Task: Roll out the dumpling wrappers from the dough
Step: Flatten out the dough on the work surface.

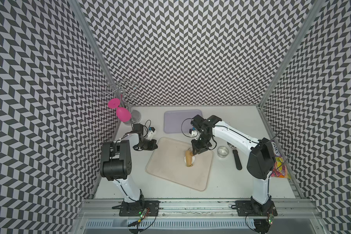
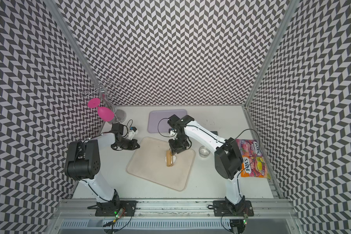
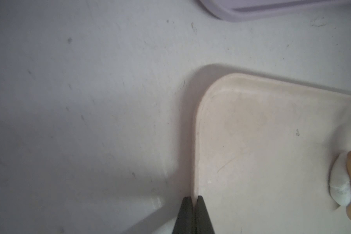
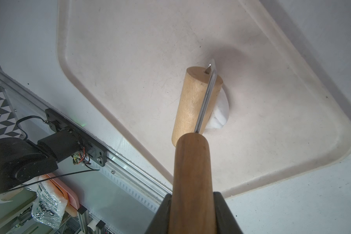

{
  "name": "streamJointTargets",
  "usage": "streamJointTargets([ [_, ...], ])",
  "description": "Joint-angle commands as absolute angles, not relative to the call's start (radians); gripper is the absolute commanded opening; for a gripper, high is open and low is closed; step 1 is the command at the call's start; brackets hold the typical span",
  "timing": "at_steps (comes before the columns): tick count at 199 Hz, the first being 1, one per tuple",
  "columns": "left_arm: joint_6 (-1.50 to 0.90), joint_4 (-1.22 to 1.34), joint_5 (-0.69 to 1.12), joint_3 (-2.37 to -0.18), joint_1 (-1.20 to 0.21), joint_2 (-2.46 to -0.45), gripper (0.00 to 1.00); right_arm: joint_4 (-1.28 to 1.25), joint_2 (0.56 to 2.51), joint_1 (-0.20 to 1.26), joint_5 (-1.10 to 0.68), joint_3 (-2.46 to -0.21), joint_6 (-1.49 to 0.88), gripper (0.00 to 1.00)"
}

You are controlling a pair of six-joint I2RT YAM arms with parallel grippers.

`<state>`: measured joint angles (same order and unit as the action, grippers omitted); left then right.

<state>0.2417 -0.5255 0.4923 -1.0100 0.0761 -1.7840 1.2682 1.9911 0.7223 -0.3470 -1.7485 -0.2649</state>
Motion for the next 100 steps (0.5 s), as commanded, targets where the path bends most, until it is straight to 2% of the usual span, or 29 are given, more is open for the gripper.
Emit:
streamJointTargets([
  [1, 0.229, -0.566, 0.5, -0.984, 0.066, -1.796, 0.0, 1.104, 2.209, 0.736, -0.184, -1.64, -0.256, 0.0],
  [46, 0.229, -0.568, 0.5, -0.984, 0.066, -1.796, 0.0, 1.057, 2.204, 0.738, -0.254, -1.629, -0.242, 0.0],
  [100, 0.228, -0.568, 0.498, -0.986, 0.066, -1.794, 0.0, 1.054, 2.215, 0.738, -0.258, -1.624, -0.24, 0.0],
])
